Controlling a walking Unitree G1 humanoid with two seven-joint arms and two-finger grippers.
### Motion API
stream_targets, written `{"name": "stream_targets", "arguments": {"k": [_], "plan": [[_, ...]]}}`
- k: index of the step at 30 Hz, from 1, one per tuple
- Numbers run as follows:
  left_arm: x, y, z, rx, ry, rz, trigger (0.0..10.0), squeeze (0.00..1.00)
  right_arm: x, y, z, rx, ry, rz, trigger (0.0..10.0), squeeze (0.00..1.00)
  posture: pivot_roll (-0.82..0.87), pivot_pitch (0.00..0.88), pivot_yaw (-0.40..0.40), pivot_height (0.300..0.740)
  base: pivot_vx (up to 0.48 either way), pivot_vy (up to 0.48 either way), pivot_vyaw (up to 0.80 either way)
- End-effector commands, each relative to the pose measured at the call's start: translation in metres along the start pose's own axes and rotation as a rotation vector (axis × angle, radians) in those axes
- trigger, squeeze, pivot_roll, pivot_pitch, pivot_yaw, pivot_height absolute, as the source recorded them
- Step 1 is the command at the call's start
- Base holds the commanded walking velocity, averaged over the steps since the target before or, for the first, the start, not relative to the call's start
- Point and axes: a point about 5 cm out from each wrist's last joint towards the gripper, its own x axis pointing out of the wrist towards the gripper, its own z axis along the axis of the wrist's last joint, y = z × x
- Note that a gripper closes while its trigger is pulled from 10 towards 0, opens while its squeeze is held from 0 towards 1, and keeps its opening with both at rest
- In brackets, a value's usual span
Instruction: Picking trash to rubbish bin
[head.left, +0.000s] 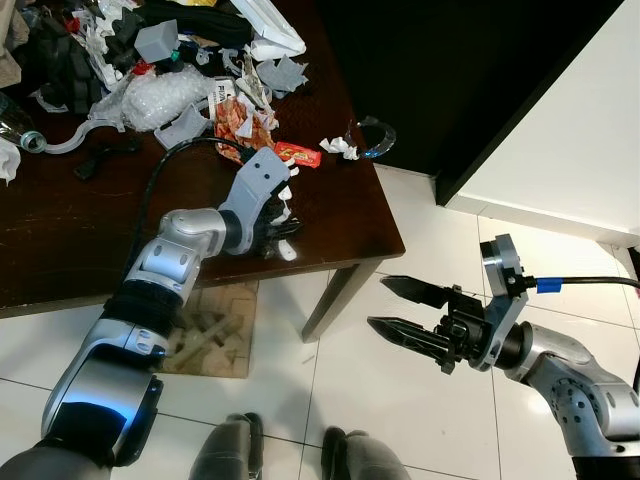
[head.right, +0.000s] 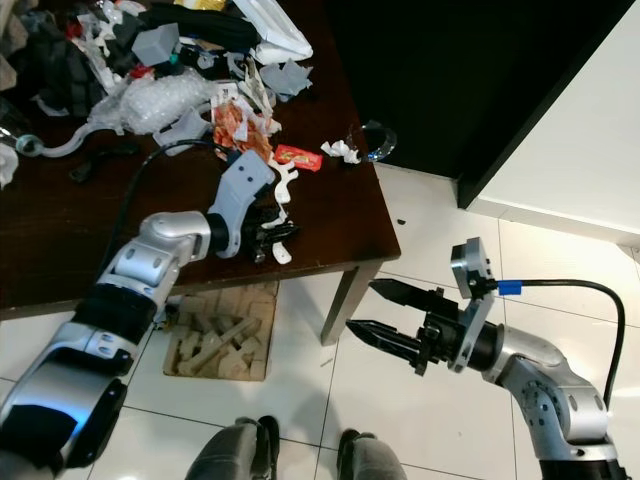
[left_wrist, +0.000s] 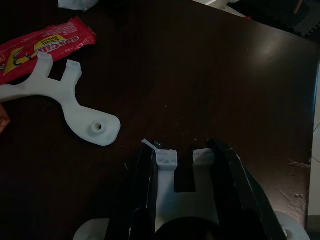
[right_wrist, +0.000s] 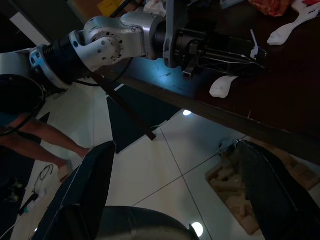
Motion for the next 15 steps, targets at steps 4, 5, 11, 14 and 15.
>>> {"name": "stream_targets", "arguments": {"k": [4, 5, 11, 14, 15], "plan": [[0.0, -0.007, -0.032, -0.117, 0.1, -0.024, 0.0, 0.0, 0.0, 0.0, 0.003, 0.001, -0.034, -0.006, 10.0, 0.0, -0.03, 0.319, -0.053, 0.74, 0.0, 0.0, 0.0], [0.0, -0.007, -0.032, -0.117, 0.1, -0.024, 0.0, 0.0, 0.0, 0.0, 0.003, 0.001, -0.034, -0.006, 10.0, 0.0, -0.03, 0.319, -0.053, 0.74, 0.0, 0.0, 0.0], [-0.024, 0.001, 0.018, -0.276, -0.351, -0.038, 7.5, 0.0, 0.009, -0.004, 0.013, 0.021, -0.174, 0.032, 10.0, 0.0, 0.0, 0.268, -0.057, 0.74, 0.0, 0.0, 0.0], [-0.045, 0.005, 0.047, -0.342, -0.587, -0.062, 10.0, 0.0, 0.014, -0.006, 0.019, 0.032, -0.235, 0.06, 10.0, 0.0, 0.03, 0.23, -0.06, 0.74, 0.0, 0.0, 0.0], [-0.051, 0.006, 0.053, -0.358, -0.64, -0.071, 10.0, 0.0, 0.016, -0.007, 0.02, 0.035, -0.25, 0.068, 10.0, 0.0, 0.03, 0.225, -0.06, 0.74, 0.0, 0.0, 0.0]]}}
